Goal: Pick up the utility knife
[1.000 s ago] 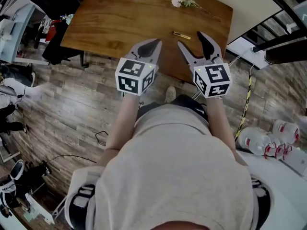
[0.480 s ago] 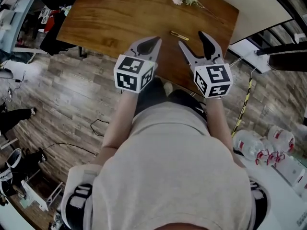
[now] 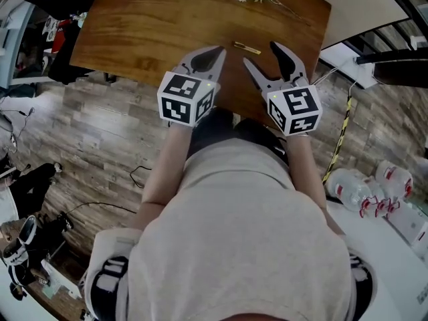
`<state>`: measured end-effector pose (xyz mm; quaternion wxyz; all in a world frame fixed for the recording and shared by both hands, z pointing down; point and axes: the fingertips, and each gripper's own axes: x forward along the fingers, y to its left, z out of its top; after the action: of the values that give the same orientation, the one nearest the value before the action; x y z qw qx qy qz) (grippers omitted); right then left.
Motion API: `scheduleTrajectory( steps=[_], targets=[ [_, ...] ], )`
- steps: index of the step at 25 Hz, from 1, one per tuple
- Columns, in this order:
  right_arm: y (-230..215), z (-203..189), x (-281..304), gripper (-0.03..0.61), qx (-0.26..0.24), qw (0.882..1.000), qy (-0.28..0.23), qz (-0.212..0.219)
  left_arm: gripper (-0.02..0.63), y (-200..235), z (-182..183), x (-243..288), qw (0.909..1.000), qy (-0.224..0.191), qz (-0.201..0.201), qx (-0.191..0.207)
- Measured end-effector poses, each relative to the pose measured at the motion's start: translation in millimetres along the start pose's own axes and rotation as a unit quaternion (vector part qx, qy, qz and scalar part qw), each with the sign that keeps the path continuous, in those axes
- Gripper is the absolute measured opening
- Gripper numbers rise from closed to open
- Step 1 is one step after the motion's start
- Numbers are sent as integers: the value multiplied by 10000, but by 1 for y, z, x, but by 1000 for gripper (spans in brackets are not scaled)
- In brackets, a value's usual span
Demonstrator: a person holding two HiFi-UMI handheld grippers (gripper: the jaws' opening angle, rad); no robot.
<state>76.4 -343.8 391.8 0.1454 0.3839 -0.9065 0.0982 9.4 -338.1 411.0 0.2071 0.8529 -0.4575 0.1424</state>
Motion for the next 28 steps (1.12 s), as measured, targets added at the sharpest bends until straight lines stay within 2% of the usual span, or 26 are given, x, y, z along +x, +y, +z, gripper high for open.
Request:
scheduleTrajectory(
  steps=[11,18,22,28],
  targets=[
    [-2,-17,27,287,-151,9982,570,92,12,14,-25,11,9986,363,-290,-251],
    [-2,-39,51,246,-365,9934,1043,319,12,28,-53,13,9964,569,-320,-541],
    [-6,-55,66,237,-585,9884,1336,412,12,33,-71,20,9945,704,-355,-684],
    [-14,-90,94,194,-917,9772,1815,615,12,38,-95,36,9925,894,-536,-634]
  ],
)
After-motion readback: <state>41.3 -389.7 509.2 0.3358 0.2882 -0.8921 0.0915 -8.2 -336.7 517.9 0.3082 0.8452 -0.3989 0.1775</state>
